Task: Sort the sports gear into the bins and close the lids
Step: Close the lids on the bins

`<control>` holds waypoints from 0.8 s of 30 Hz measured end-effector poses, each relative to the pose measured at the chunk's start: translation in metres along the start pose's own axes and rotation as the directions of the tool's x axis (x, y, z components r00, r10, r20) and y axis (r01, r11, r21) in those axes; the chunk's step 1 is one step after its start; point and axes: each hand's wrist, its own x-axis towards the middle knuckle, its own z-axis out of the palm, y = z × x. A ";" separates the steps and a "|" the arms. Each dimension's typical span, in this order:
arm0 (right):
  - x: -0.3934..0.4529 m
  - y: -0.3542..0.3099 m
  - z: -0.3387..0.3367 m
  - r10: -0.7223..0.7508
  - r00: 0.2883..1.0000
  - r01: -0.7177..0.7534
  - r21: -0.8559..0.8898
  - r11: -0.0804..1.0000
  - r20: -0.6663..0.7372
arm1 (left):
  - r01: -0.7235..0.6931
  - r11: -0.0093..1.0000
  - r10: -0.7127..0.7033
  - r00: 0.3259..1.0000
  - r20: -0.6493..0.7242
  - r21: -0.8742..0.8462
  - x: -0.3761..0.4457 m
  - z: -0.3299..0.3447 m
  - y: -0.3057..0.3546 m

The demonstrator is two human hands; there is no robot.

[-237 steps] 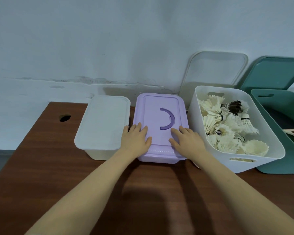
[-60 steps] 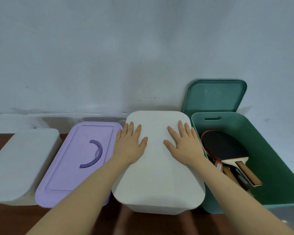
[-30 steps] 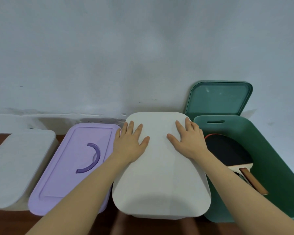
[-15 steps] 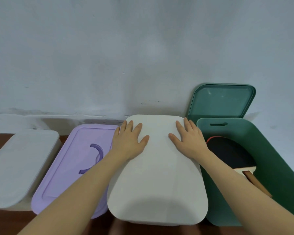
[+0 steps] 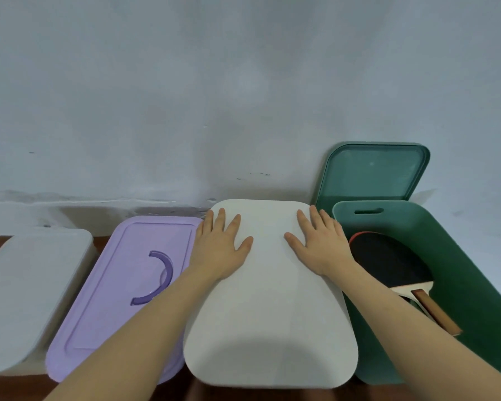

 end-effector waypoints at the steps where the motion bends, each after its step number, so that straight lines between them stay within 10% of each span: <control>1: 0.000 0.000 -0.002 0.008 1.000 -0.008 -0.014 1.000 0.001 | -0.001 1.000 0.001 1.000 0.006 0.002 0.000 -0.001 0.000; 24: 0.039 0.210 -0.084 0.166 0.906 -0.126 0.126 0.984 -0.389 | -0.123 0.986 0.149 0.948 -0.283 0.109 0.092 -0.053 0.212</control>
